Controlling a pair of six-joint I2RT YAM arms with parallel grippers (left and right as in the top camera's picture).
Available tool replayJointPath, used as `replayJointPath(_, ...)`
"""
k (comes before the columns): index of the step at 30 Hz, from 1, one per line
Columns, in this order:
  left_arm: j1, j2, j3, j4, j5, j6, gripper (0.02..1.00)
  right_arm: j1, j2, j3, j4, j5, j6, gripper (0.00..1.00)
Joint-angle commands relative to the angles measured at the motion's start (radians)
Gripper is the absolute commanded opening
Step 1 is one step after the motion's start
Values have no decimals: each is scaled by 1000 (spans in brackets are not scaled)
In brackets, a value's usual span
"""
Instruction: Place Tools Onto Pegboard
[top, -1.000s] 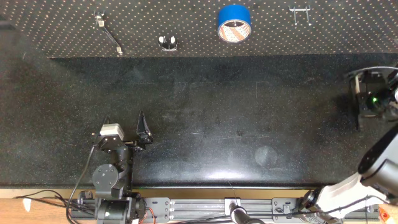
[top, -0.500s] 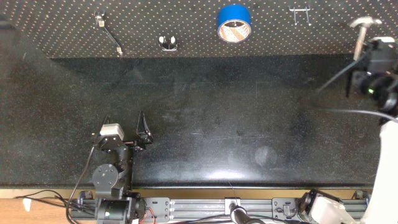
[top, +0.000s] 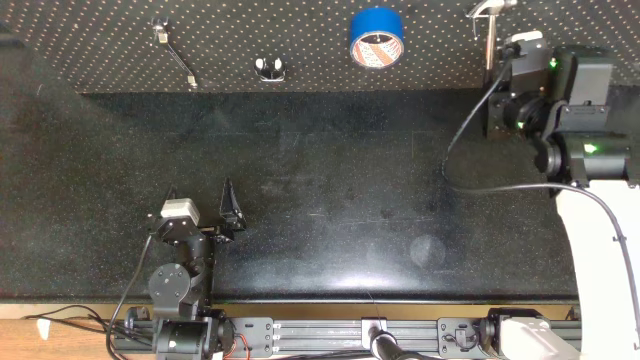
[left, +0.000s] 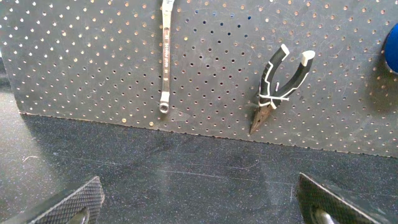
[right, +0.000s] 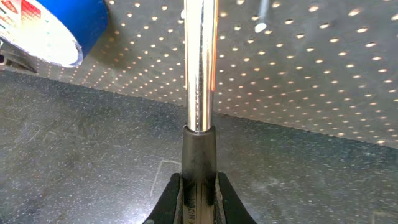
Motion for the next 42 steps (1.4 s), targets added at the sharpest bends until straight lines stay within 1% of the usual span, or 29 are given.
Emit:
replayJointPath(1,-4,-8,-2,-5,3,13,996,8,55,-3,-2,20,39,77)
replayJointPath(11,-4,-8,-2,-5,3,13,996,16,152,-3,-3,24,38,73)
replayJointPath(15,-4,-8,-2,-5,3,13,996,16,162,-3,-5,24,37,88)
replayJointPath(16,-4,-8,-2,-5,3,13,996,16,162,-3,-5,25,37,316)
replayJointPath(17,-4,-8,-2,-5,3,13,996,16,162,-3,-5,32,38,389)
replayJointPath(18,-4,-8,-2,-5,3,13,996,16,162,-3,-5,32,38,492)
replayJointPath(19,-4,-8,-2,-5,3,13,996,16,162,-3,-5,35,38,610)
replayJointPath(20,-4,-8,-2,-5,3,13,996,16,162,-3,-5,40,38,770)
replayJointPath(22,-4,-8,-2,-5,3,13,996,16,162,-3,0,43,37,961)
replayJointPath(25,-4,-8,-2,-5,3,13,996,16,161,-3,14,43,37,972)
replayJointPath(28,-4,-8,-2,-5,3,13,993,16,160,-3,68,50,34,974)
replayJointPath(30,-4,-8,-2,-5,3,13,993,16,158,-3,91,69,34,974)
replayJointPath(33,-4,-8,-2,-5,3,13,996,16,96,-40,149,122,30,976)
replayJointPath(35,-4,-8,-2,-5,3,13,996,16,-1,-154,255,163,30,976)
replayJointPath(36,-4,-8,-2,-5,3,13,996,16,-64,-252,329,167,30,976)
replayJointPath(39,-4,-8,-2,-5,3,13,993,11,-203,-492,510,163,31,976)
replayJointPath(42,-4,-8,-2,-5,3,13,996,11,-327,-692,676,163,77,978)
